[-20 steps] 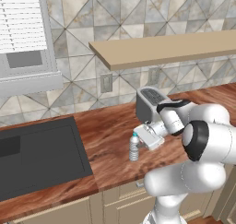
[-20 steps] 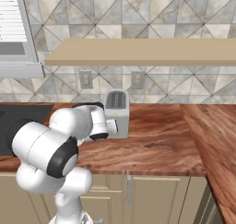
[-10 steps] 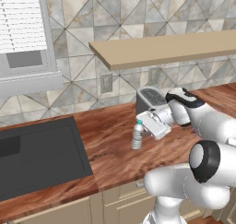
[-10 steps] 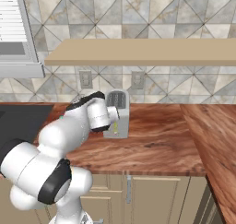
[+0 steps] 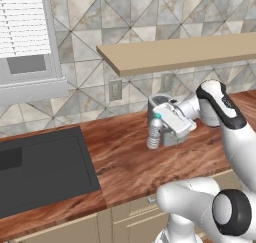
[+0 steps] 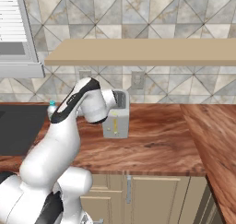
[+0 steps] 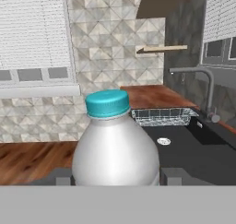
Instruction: Place the drinks on the dining counter in a tight cluster.
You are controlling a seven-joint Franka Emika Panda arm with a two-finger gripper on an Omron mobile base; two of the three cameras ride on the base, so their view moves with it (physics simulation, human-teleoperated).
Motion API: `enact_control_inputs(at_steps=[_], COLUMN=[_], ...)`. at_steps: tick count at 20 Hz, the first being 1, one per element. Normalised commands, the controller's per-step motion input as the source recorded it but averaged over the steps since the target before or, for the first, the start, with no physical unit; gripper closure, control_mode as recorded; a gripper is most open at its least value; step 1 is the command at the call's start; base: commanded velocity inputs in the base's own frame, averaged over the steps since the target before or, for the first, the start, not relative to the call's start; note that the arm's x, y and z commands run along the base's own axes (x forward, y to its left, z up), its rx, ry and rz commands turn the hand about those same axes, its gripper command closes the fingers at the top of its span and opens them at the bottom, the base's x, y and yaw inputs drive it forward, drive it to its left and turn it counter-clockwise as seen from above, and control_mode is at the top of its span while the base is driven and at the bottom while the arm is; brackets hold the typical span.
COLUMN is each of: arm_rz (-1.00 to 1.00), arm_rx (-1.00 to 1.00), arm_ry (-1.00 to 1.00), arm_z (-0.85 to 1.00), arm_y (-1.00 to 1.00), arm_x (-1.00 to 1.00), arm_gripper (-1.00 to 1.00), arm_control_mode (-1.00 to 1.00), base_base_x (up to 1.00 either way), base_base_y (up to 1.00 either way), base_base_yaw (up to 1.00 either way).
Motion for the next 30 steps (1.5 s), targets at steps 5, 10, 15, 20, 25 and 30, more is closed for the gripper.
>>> enact_control_inputs(at_steps=[5, 10, 15, 20, 25, 30], arm_rz=[0.0, 0.0, -0.03, 0.0, 0.0, 0.0], arm_rx=[0.0, 0.0, 0.02, 0.0, 0.0, 0.0], arm_ry=[-0.13, 0.0, -0.06, 0.0, 0.0, 0.0], arm_z=[0.29, 0.0, 0.0, 0.0, 0.0, 0.0], arm_y=[-0.05, 0.0, -0.12, 0.0, 0.0, 0.0], arm_x=[-0.38, 0.0, -0.48, 0.0, 0.0, 0.0], arm_gripper=[1.0, 1.0, 1.0, 1.0, 1.0, 1.0], arm_control_mode=[-1.0, -1.0, -1.0, 1.0, 1.0, 1.0], base_base_x=[0.0, 0.0, 0.0, -1.0, -0.97, -0.81], base_base_y=[0.0, 0.0, 0.0, -0.08, 0.2, 0.09], base_base_yaw=[0.0, 0.0, 0.0, -0.17, -0.69, -0.78])
